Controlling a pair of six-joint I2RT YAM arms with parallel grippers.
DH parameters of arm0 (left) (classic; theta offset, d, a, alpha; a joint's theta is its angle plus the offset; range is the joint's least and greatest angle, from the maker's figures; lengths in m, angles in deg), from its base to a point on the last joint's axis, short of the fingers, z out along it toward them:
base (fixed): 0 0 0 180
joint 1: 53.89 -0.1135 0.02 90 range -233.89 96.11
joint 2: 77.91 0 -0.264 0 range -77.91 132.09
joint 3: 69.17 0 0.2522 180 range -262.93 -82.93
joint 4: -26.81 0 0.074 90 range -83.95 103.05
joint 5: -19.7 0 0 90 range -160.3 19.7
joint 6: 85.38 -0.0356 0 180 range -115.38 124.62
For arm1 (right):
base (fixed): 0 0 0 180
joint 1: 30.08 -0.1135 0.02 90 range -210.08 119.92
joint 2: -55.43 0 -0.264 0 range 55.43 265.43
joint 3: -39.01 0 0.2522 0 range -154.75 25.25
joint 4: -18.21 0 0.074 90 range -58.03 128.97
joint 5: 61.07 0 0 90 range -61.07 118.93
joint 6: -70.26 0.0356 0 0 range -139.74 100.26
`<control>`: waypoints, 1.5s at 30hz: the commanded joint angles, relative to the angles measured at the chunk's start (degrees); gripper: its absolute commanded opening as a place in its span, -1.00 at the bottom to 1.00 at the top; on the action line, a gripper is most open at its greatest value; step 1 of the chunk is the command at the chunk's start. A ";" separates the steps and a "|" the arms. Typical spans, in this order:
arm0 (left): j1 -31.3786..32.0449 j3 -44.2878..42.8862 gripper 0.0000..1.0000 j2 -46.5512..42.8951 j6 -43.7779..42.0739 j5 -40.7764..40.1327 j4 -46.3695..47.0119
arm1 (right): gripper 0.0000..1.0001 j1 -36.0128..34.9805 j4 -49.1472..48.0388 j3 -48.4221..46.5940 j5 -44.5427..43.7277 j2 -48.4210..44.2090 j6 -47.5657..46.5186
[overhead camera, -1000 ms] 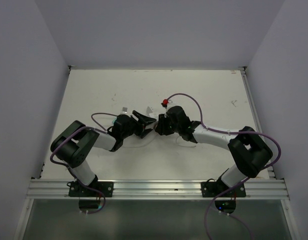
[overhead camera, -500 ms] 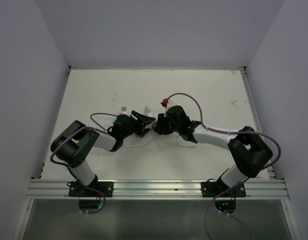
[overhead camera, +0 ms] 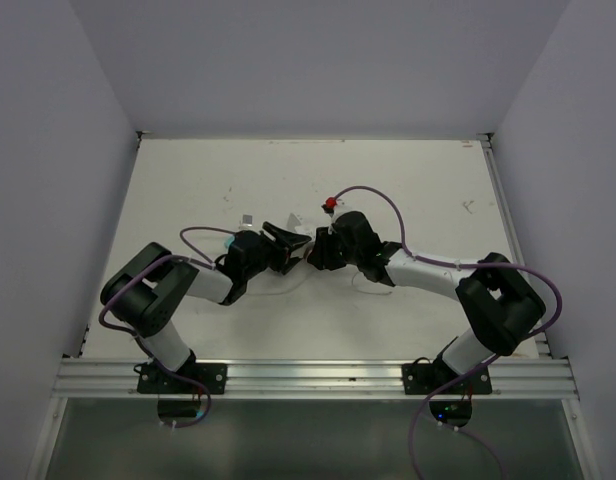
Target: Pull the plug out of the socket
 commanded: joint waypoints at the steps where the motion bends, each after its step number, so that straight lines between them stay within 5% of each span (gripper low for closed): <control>1: -0.45 -0.94 -0.66 -2.03 -3.00 -5.87 0.01 | -1.00 -0.37 1.81 0.90 1.62 -4.17 0.76; 8: -0.54 1.07 -0.78 -2.47 -4.42 -9.03 1.40 | -1.00 -0.37 4.81 1.34 3.11 -6.19 0.05; 45: -0.54 -6.13 -0.79 0.26 -10.22 -21.69 -4.66 | -1.00 -2.56 6.56 10.22 4.34 -11.20 7.26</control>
